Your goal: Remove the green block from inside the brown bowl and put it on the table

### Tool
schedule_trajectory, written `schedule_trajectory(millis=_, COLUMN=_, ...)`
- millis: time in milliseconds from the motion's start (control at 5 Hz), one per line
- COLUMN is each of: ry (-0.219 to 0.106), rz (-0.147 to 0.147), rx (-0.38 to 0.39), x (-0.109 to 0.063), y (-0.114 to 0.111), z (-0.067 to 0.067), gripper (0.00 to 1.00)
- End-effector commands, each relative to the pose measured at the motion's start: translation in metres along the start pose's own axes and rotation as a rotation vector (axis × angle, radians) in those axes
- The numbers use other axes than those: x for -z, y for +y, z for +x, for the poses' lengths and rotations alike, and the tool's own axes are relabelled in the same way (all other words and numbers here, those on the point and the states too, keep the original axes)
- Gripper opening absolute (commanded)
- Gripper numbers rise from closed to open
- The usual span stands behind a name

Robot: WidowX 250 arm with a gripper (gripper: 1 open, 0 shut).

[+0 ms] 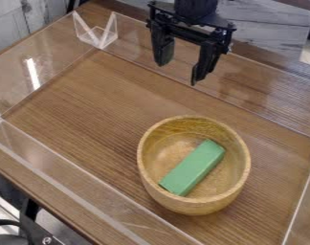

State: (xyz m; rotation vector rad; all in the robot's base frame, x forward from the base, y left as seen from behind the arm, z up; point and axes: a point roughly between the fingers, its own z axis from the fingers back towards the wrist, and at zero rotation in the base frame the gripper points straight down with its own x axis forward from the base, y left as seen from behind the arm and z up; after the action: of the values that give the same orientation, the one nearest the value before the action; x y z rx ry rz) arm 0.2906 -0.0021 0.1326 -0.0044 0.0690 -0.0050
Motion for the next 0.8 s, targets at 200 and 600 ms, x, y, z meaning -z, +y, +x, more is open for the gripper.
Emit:
schedule_trajectory(millis=200, ry=0.026, rz=-0.007, rx=0.079, x=0.045, y=-0.038, z=-0.069, gripper=1.0)
schedule_trajectory(millis=600, ry=-0.1, rz=0.005, rx=0.166, x=0.077, y=-0.077, z=-0.09, gripper=1.0)
